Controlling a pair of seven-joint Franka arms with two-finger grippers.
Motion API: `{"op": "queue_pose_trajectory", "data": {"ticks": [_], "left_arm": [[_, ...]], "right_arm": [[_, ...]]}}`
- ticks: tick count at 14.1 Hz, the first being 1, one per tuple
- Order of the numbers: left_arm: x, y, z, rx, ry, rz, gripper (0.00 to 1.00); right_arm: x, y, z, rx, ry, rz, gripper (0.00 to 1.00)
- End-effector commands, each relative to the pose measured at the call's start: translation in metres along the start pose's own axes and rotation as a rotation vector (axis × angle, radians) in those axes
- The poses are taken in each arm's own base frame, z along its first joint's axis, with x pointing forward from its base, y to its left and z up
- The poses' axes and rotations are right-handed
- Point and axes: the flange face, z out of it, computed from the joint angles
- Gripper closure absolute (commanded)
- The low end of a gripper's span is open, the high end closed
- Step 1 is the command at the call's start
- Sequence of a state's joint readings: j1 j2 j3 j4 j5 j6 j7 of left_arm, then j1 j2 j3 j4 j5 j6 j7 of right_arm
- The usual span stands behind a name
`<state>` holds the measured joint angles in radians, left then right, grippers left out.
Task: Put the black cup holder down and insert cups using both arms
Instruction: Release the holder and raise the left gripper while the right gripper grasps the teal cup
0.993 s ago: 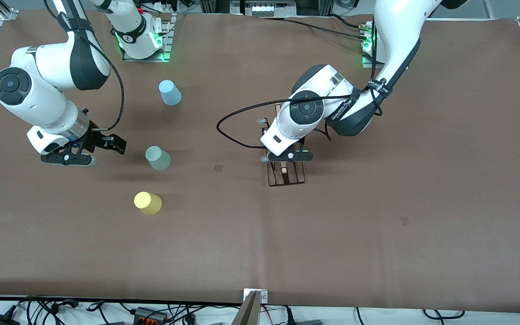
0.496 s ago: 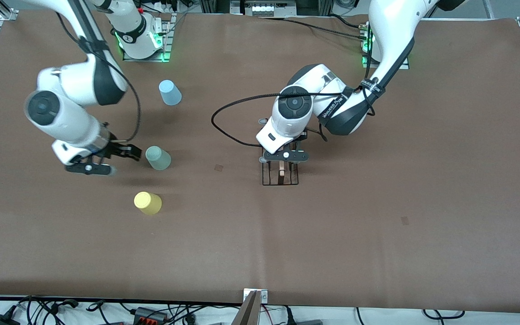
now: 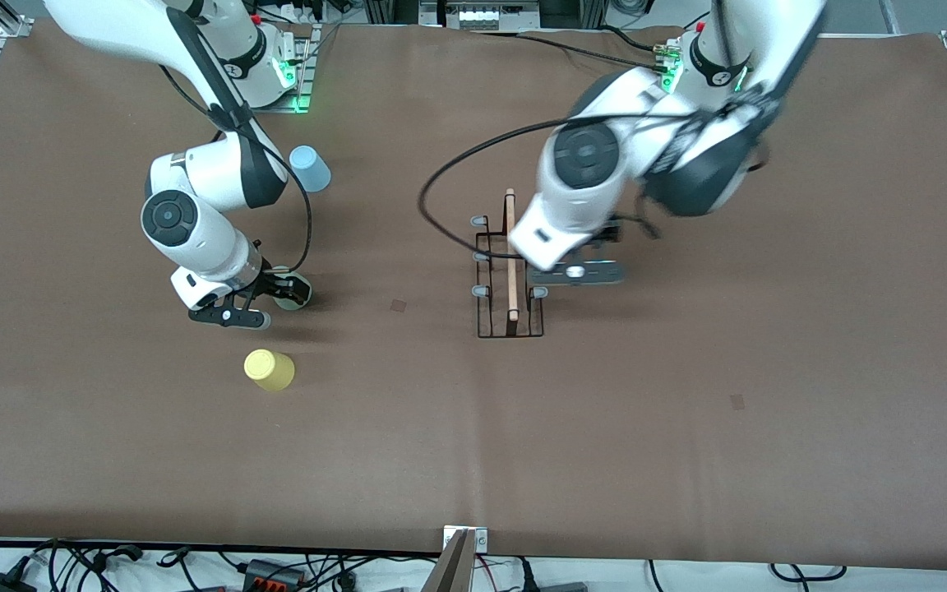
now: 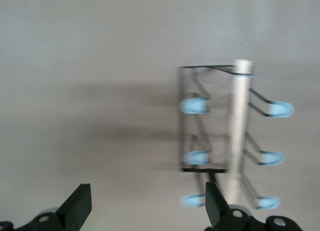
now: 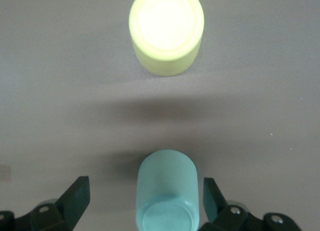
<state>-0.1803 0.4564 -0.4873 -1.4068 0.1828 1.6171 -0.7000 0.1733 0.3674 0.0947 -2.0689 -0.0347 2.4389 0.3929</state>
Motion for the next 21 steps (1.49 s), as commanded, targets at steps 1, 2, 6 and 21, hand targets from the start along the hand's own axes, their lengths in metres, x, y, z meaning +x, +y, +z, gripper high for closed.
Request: {"op": "queue_pose_trajectory", "data": {"ticks": [1,2,6,21], "left_arm": [[0.011,-0.074,-0.028,0.042,-0.010,0.031,0.00],[0.018,-0.100,-0.032,0.053,-0.020,0.023,0.00],[0.035,-0.194,-0.054,0.094,-0.009,0.030,0.00],[0.022,-0.386,-0.082,-0.104,0.040,0.088,0.00]], "right_arm": [[-0.009,0.003,0.015,0.007,0.006,0.009,0.00],[-0.013,0.004,0.018,0.003,-0.004,0.008,0.00],[-0.025,0.007,0.027,-0.002,-0.015,0.004,0.00],[-0.031,0.015,0.005,0.010,0.032,-0.005,0.87]]}}
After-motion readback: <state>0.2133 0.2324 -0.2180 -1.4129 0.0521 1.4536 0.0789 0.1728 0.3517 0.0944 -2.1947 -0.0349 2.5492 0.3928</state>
